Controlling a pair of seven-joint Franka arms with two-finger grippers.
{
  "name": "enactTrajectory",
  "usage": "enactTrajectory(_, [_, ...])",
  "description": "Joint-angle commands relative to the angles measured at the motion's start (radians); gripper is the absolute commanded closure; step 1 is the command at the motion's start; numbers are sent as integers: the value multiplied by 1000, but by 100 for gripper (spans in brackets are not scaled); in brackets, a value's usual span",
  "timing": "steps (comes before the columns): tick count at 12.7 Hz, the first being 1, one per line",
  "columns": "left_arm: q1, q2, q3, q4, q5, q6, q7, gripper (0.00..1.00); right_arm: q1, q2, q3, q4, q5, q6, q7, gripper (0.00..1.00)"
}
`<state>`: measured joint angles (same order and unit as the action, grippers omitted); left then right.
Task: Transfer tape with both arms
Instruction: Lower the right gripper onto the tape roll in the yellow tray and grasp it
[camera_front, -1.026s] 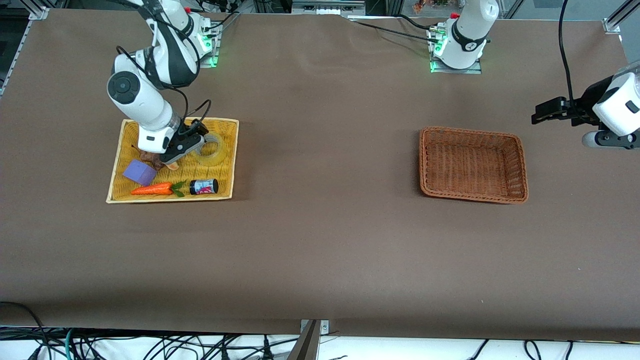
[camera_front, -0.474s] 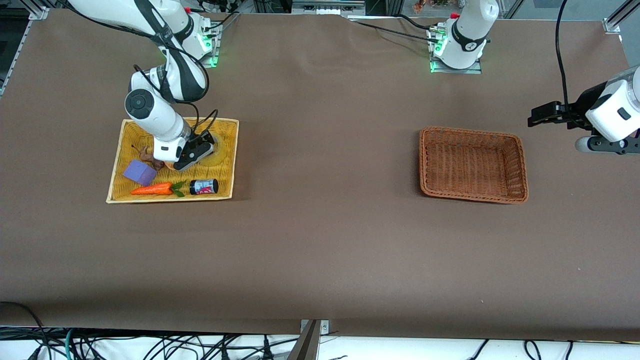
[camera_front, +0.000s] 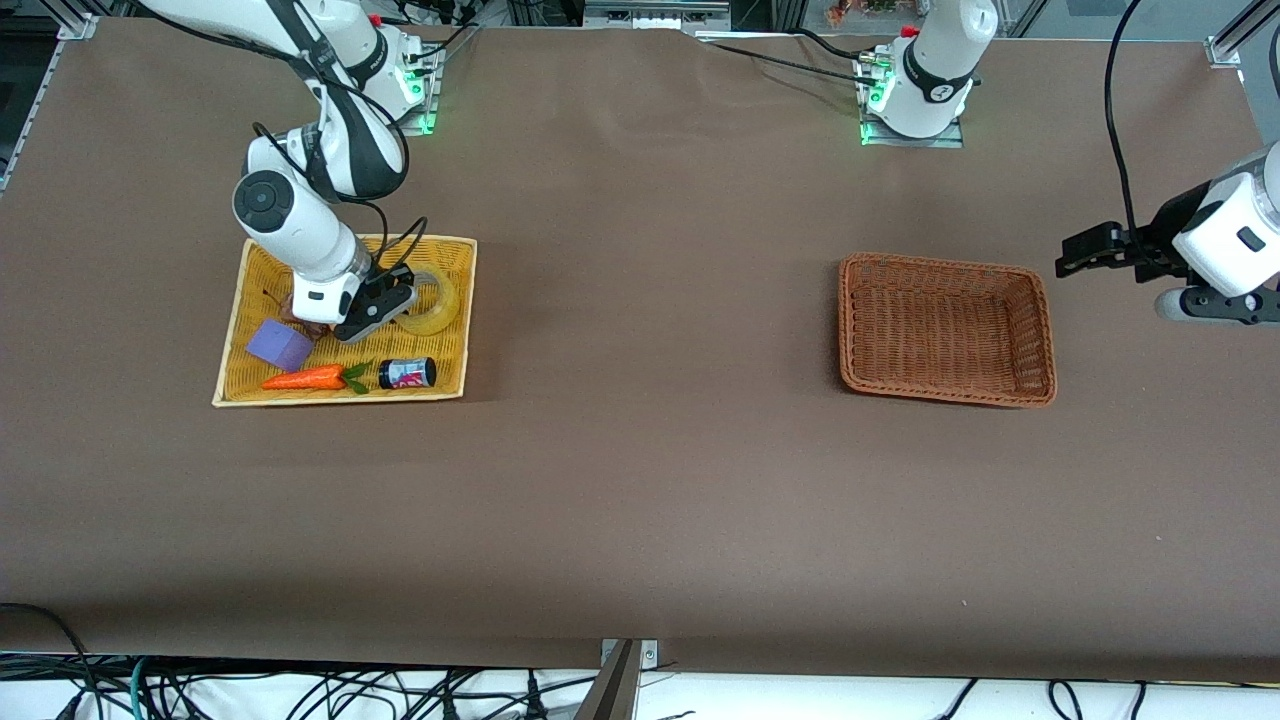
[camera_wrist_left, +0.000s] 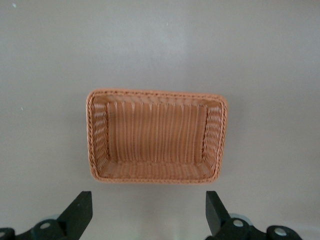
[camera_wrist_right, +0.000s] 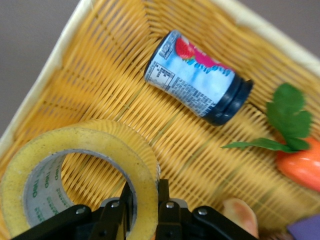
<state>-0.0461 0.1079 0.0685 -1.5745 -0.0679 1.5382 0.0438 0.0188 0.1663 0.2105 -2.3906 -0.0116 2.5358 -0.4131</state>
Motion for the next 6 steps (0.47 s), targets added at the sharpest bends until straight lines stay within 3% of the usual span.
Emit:
enactTrajectory(1, [6,30,-6,-7,-24,36,21,0,-5,-65,13,167,4,-295,8,100])
enactTrajectory(3, [9,91,-16,-22,-29,107,8,0,10,-21,64,382,12,-570,153,100])
enactTrajectory(4, [11,114,-18,-39,-29,141,10,0,39,5,99,451,15,-625,257,100])
enactTrajectory(6, [28,156,-16,-74,-27,213,13,0,140,62,113,499,30,-617,496,100])
